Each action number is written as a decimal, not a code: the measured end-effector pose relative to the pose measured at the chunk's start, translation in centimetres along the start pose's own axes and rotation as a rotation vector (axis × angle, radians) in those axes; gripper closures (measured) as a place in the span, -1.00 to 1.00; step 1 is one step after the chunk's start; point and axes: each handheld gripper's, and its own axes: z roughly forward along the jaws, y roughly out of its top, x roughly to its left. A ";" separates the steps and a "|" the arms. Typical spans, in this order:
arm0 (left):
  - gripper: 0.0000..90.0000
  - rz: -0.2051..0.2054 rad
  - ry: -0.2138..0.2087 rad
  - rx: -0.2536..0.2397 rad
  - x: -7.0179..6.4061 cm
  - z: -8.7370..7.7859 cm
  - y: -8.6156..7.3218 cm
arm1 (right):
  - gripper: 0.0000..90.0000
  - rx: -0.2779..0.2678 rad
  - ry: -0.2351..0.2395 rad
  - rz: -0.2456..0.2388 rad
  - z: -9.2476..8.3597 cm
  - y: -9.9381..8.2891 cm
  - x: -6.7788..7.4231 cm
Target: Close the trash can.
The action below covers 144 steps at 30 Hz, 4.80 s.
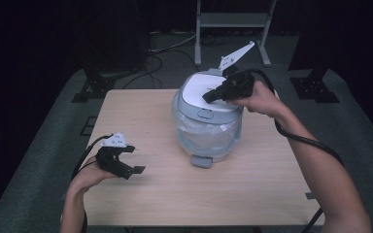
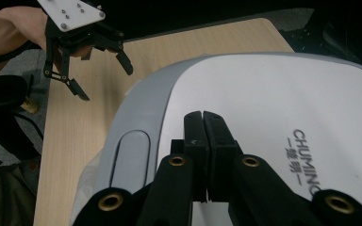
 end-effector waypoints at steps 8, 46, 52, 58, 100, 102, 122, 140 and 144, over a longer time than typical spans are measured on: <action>-0.81 -0.002 -0.002 0.005 0.1 0.1 -0.1 | 0.99 -0.028 -0.022 -0.004 0.3 -0.3 0.4; -0.81 -0.008 -0.005 -0.012 0.4 -0.3 -0.3 | 0.19 -0.001 -0.185 0.086 -4.8 -3.0 0.0; -0.81 -0.018 0.002 -0.019 0.6 -0.5 -0.5 | 0.10 -0.015 -0.213 0.120 -5.9 -3.8 -0.6; -0.81 -0.011 -0.003 -0.025 0.5 -0.5 -0.4 | 0.05 -0.029 -0.225 0.148 -6.5 -4.8 -0.8; -0.81 -0.020 -0.012 -0.017 0.6 -0.3 -0.7 | -0.13 -0.042 -0.257 0.296 -7.7 -12.5 -1.8; -0.81 -0.021 -0.012 -0.015 0.6 -0.3 -0.7 | -0.14 -0.044 -0.254 0.305 -7.5 -12.9 -1.8; -0.81 -0.017 -0.021 -0.003 0.6 0.1 -0.8 | -0.15 -0.035 -0.246 0.352 -6.0 -16.5 -1.3; -0.81 -0.023 -0.020 0.004 0.7 0.3 -1.0 | -0.16 -0.031 -0.236 0.386 -4.6 -19.4 -0.4; -0.81 -0.024 -0.021 0.006 0.7 0.3 -1.0 | -0.16 -0.022 -0.231 0.397 -4.3 -20.1 -0.2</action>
